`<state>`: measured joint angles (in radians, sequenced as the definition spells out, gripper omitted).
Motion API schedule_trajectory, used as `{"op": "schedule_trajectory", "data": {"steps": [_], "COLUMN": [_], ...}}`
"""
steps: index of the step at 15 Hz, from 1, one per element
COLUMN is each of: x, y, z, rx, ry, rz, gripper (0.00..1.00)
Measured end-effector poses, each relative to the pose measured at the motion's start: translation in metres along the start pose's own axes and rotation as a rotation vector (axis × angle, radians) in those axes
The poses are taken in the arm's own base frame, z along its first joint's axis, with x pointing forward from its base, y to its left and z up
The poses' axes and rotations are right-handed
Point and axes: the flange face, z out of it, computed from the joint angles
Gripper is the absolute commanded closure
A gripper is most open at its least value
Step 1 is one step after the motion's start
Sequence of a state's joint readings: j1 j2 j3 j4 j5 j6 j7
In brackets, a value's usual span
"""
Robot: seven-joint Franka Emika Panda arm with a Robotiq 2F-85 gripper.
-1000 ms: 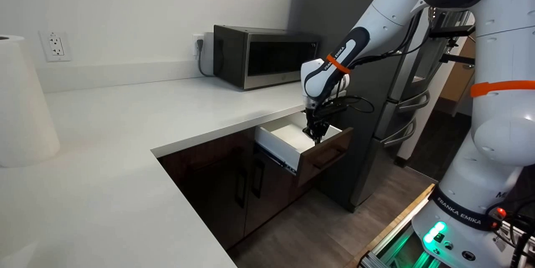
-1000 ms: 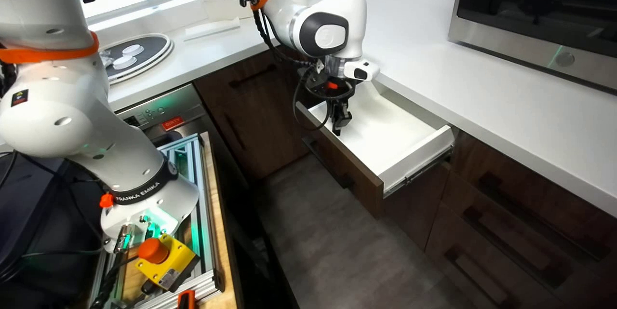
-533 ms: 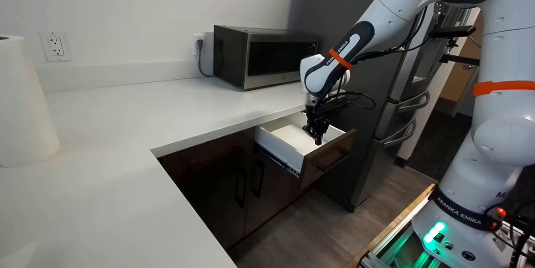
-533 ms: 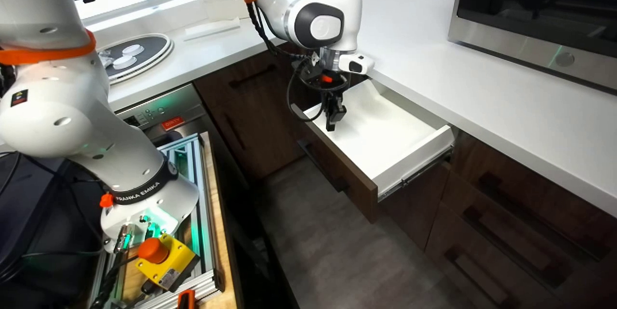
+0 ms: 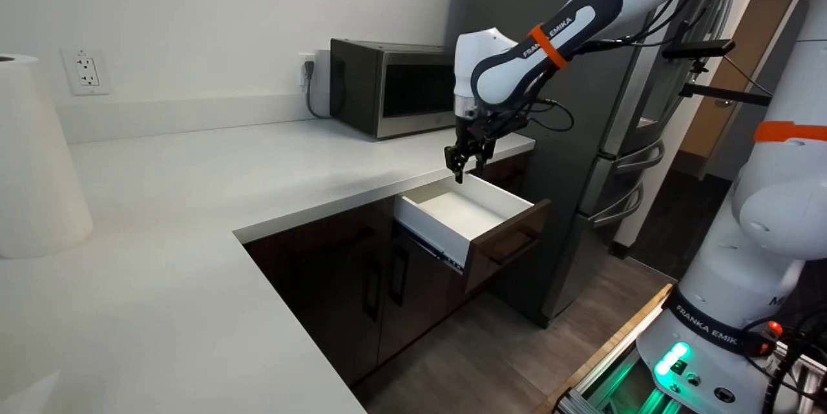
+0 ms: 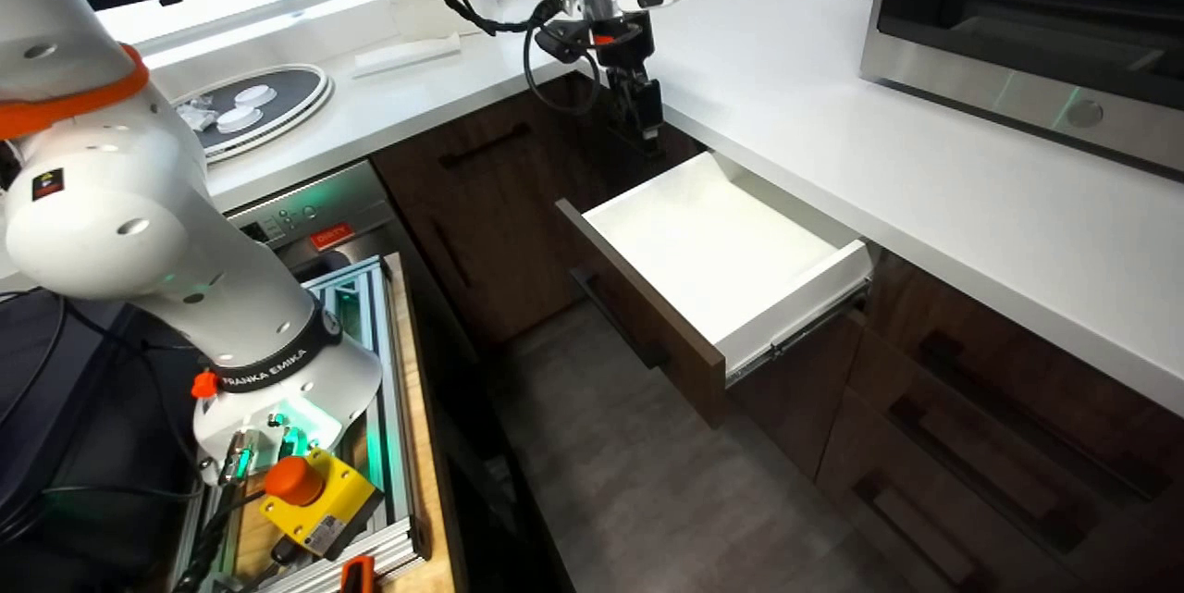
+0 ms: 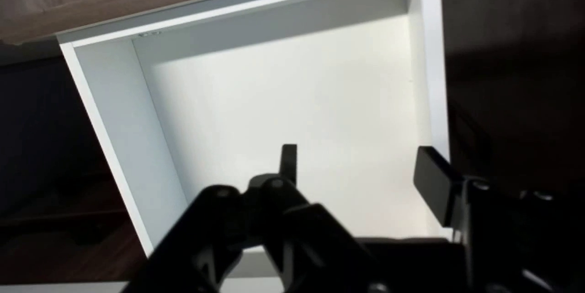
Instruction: Pull open the drawer
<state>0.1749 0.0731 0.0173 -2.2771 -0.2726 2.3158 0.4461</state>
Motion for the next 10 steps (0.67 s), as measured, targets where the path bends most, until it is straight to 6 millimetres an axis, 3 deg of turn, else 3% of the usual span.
{"op": "schedule_trajectory", "data": {"steps": [6,10], "x": [-0.011,-0.012], "y": [-0.023,-0.022], "z": [-0.060,-0.069], "rx": [0.069,0.078], "ry": [-0.008,-0.017], "rz": [0.084,0.103], "gripper": [0.00,0.00]}}
